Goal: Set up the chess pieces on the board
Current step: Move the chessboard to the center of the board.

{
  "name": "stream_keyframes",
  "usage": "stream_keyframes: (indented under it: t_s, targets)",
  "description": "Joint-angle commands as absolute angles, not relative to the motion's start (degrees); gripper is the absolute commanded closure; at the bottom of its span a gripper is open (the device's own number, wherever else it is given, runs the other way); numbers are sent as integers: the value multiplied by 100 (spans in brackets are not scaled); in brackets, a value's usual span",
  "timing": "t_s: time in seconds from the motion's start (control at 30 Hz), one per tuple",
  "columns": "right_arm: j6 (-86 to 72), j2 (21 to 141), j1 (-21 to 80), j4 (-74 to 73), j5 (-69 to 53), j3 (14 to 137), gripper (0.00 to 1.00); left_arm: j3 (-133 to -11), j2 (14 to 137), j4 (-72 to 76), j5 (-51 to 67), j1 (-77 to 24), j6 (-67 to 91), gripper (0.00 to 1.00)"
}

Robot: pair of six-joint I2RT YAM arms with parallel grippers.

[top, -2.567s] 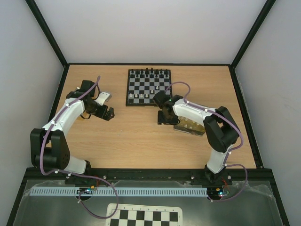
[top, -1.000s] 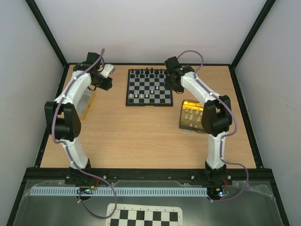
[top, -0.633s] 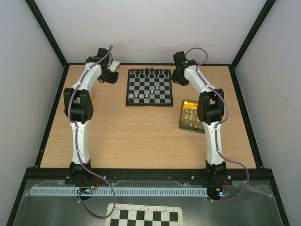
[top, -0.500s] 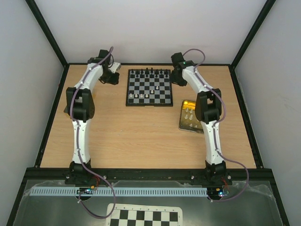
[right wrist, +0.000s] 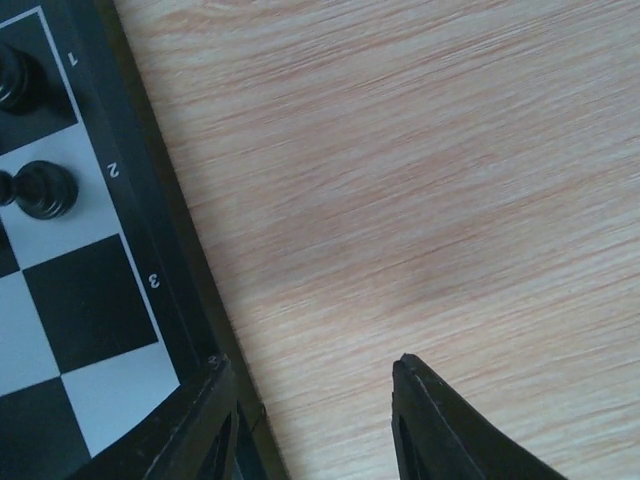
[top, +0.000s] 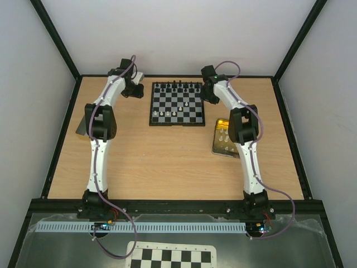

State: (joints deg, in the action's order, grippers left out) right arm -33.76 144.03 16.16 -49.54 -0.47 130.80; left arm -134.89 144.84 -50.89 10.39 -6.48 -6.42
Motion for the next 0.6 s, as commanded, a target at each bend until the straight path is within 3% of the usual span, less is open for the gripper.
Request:
stream_keyframes:
  t_s: [0.0, 0.43, 0.57]
  targets:
    - [-3476, 14615, 1569, -4791, 142, 13362, 58, -13872, 14830, -4961, 704, -676, -424, 54]
    - [-3564, 14915, 1466, -4397, 226, 13404, 52, -13767, 15194, -4473, 730, -758, -211, 49]
    - [-3542, 14941, 1468, -4390, 166, 13358, 52, -13246, 15025, -4176, 815, -837, -122, 49]
